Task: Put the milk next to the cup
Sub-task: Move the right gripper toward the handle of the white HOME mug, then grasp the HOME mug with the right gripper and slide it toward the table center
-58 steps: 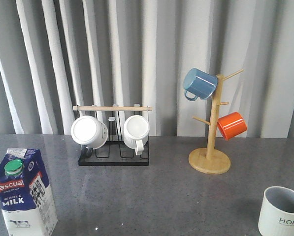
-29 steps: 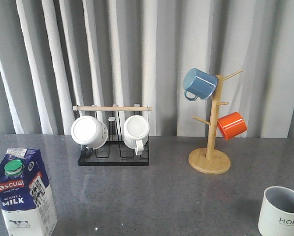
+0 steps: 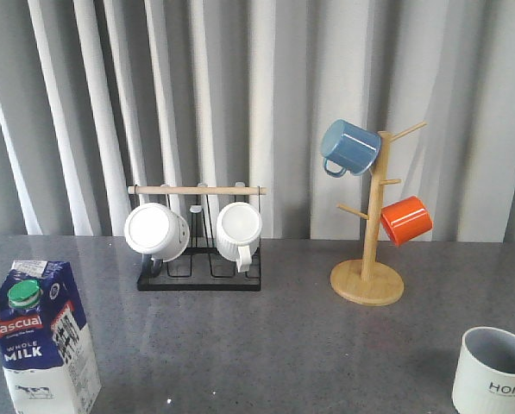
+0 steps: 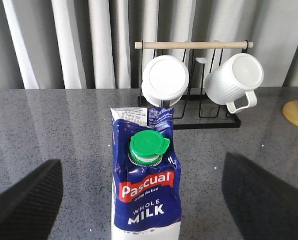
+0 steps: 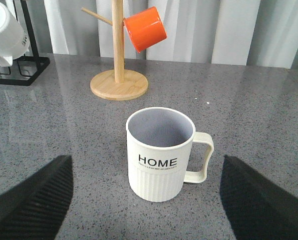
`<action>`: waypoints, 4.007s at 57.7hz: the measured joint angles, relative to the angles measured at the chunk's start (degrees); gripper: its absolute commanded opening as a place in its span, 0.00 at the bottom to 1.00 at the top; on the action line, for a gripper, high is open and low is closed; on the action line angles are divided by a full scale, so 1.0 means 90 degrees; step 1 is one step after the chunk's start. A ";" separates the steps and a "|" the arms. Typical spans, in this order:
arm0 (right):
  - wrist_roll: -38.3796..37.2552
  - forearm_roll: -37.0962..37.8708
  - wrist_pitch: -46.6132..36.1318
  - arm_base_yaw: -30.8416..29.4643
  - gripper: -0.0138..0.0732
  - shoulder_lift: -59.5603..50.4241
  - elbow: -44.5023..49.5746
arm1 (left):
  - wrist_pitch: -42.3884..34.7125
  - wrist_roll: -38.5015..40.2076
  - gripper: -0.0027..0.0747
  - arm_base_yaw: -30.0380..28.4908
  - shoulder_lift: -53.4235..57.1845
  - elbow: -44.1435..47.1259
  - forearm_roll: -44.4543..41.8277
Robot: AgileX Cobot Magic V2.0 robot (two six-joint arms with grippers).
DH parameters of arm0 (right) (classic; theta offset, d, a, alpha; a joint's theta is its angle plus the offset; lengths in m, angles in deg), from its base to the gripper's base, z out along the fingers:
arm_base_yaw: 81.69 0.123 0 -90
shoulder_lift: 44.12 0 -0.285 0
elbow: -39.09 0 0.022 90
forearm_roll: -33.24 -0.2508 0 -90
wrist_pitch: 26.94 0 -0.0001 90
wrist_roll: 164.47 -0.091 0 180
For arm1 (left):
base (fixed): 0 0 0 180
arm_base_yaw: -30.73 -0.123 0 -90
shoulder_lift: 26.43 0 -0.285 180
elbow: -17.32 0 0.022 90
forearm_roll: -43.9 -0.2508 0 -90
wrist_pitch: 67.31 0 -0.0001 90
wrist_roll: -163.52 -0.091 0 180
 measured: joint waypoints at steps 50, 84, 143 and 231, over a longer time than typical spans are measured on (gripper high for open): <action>-0.0426 0.1889 -0.3248 -0.1588 0.82 0.3739 0.0000 | -0.0006 0.0000 0.70 0.0000 0.0000 0.0000 0.0000; -0.1225 0.3012 -0.5969 -0.2560 0.82 0.4974 0.0623 | -0.0006 0.0000 0.70 0.0000 0.0000 0.0000 0.0000; -0.0702 0.2768 -0.7217 -0.2560 0.82 0.6974 0.0216 | -0.0011 0.0000 0.70 0.0000 0.0000 0.0000 0.0000; 0.0547 -0.2812 -0.6370 0.3130 0.16 0.7937 -0.1811 | -0.0011 0.0000 0.70 0.0000 0.0000 0.0000 0.0000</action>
